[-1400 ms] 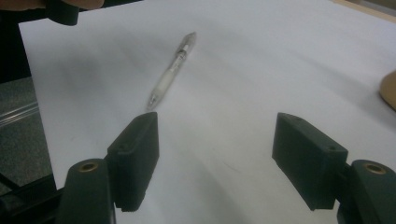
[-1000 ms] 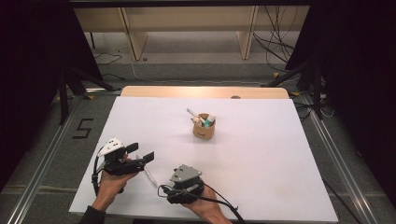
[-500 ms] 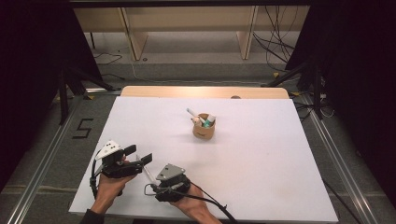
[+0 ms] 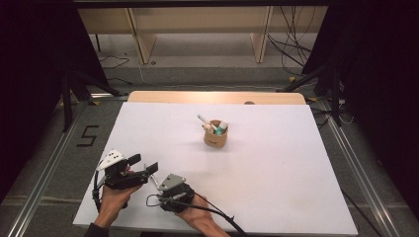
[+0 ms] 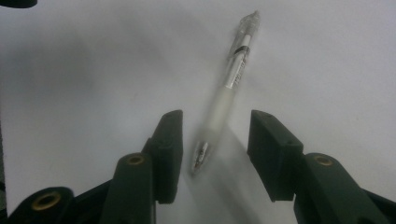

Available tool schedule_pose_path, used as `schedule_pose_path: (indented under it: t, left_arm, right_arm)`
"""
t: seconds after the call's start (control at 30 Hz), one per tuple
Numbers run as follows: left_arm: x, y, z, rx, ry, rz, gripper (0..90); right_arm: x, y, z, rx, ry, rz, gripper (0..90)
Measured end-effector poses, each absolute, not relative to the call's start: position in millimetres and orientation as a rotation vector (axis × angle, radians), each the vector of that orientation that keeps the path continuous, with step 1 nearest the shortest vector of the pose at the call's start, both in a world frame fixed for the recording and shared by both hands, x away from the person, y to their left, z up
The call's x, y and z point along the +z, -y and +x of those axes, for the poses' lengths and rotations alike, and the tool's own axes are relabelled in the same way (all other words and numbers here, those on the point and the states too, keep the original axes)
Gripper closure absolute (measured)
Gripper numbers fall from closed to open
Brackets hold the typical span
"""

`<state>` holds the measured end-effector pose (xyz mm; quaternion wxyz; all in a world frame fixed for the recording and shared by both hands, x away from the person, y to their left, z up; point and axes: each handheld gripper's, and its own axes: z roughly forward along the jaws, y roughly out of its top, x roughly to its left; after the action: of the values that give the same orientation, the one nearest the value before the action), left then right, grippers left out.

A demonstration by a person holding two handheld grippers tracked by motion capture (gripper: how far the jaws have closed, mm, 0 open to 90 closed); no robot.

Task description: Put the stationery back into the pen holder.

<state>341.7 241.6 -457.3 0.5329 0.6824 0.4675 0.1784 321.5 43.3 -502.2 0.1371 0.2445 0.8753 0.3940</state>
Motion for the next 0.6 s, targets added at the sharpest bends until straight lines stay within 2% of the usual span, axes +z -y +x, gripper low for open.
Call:
schedule_pose_path:
  t: [0.6]
  left_arm:
    - [-458,-245,342,0.432,-1.134,1.614,15.7]
  right_arm:
    - [-506,-56,321,1.102,-2.504,0.698,71.3]
